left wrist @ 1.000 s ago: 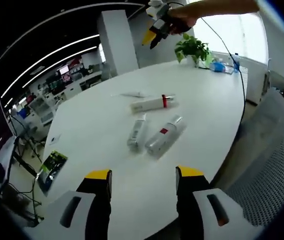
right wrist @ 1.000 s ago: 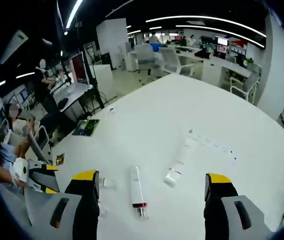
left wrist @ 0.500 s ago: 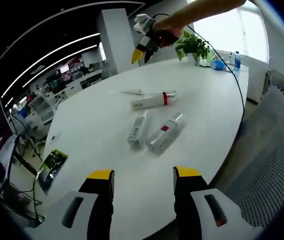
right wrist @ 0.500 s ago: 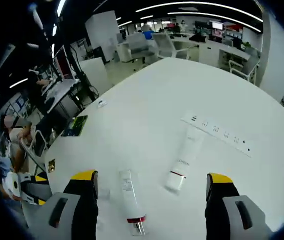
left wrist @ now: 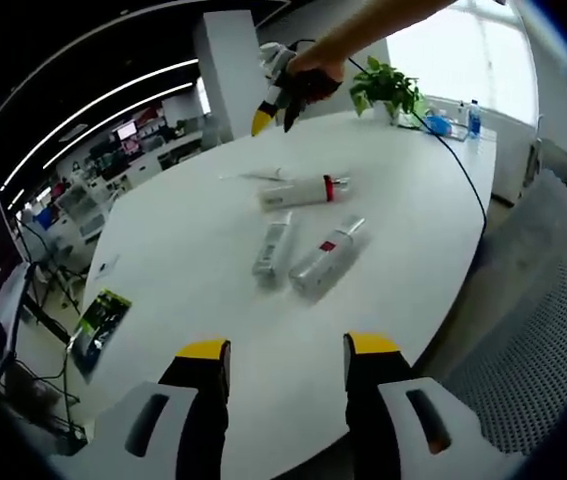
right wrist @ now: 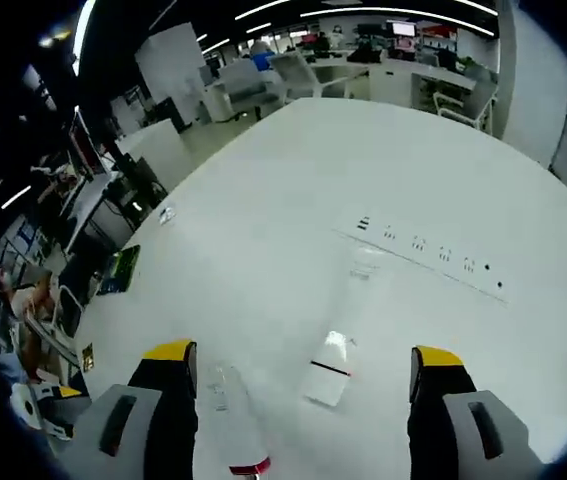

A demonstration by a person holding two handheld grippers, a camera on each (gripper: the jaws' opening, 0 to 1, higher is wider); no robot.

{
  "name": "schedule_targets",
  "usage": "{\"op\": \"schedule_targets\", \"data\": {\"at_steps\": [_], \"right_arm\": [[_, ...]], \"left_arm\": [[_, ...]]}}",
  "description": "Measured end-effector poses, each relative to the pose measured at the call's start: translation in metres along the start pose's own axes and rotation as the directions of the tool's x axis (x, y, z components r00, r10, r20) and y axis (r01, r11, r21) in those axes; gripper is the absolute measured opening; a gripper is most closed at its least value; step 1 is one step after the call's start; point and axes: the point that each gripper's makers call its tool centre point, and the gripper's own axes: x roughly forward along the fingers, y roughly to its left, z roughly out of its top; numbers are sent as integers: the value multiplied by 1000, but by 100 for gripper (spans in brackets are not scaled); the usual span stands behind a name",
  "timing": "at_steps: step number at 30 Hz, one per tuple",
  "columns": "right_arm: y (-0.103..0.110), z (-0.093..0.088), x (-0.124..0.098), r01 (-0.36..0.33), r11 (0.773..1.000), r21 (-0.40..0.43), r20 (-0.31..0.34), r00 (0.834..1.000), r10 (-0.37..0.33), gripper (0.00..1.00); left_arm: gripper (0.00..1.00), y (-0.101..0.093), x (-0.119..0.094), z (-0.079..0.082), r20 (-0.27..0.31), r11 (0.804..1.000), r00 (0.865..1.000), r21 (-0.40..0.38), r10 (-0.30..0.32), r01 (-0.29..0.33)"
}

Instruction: Arrange the skincare products in the storage area until every visible bottle or jar stands upright without overlapping.

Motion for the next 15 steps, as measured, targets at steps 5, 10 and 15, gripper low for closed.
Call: {"op": "schedule_targets", "data": {"at_steps": [5, 10, 15], "right_arm": [[-10, 2, 18, 27, 999, 21, -20, 999, -27, 89], [-16, 5, 31, 50, 999, 15, -44, 998, -49, 88], [-23, 10, 41, 84, 996, -11, -62, 994, -84, 88]], "left_arm": [[37, -2, 2, -3, -7, 1000, 1000, 8, -11, 11], [38, -2, 3, -9, -26, 1000, 1000, -5, -16, 16], [38, -1, 2, -11, -29, 1000, 999, -9, -19, 19]]}}
